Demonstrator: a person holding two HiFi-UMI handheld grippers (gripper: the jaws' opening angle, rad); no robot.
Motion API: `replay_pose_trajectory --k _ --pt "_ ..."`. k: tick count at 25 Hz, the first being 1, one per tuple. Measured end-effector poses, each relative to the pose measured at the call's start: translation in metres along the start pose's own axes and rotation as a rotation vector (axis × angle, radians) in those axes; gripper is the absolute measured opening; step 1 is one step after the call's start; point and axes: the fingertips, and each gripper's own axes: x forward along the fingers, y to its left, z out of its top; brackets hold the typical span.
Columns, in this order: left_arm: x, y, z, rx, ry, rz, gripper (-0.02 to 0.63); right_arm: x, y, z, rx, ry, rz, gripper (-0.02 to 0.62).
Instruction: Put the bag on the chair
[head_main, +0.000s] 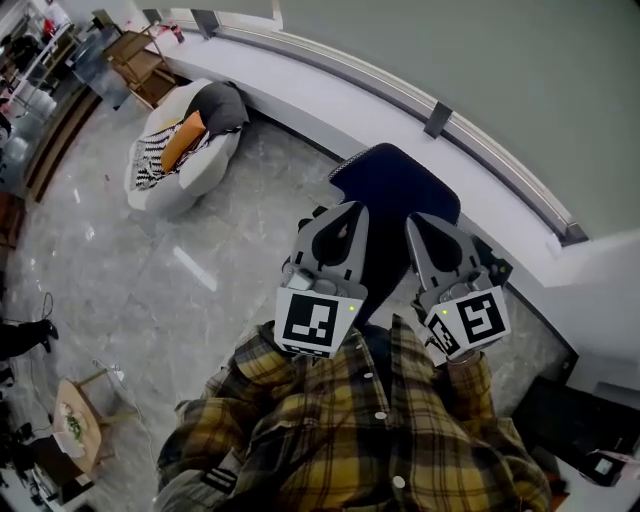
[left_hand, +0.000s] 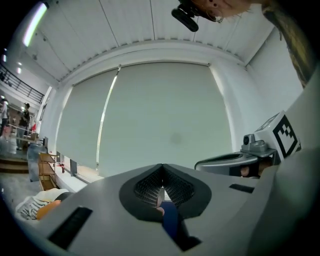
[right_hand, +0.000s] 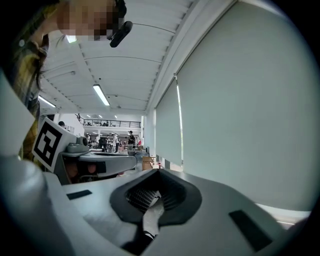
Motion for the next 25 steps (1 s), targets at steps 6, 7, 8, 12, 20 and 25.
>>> replay_pose_trajectory --k 6,7,8,12,20,25 --pt "0.005 -0.007 -0.006 0.03 0.021 -0.041 0.018 -0.001 -0.009 -0.008 0.072 0.001 -0.001 0.016" --pt "0.006 -0.008 -0.006 0.036 0.021 -0.046 0.018 -0.001 -0.01 -0.009 0.084 0.0 -0.002 0.015" --pt "0.008 -0.008 -0.006 0.038 0.02 -0.05 0.018 0.0 -0.011 -0.01 0.089 0.003 -0.001 0.015" --pt "0.011 -0.012 -0.008 0.038 0.021 -0.072 0.018 0.003 -0.01 -0.012 0.087 0.019 0.001 0.015" --pt "0.017 -0.01 -0.013 0.044 0.039 -0.088 0.018 0.006 -0.015 -0.01 0.09 0.015 -0.002 0.015" --pt "0.019 -0.001 -0.013 0.049 0.037 -0.092 0.018 0.01 -0.014 -0.011 0.09 0.017 -0.011 0.015"
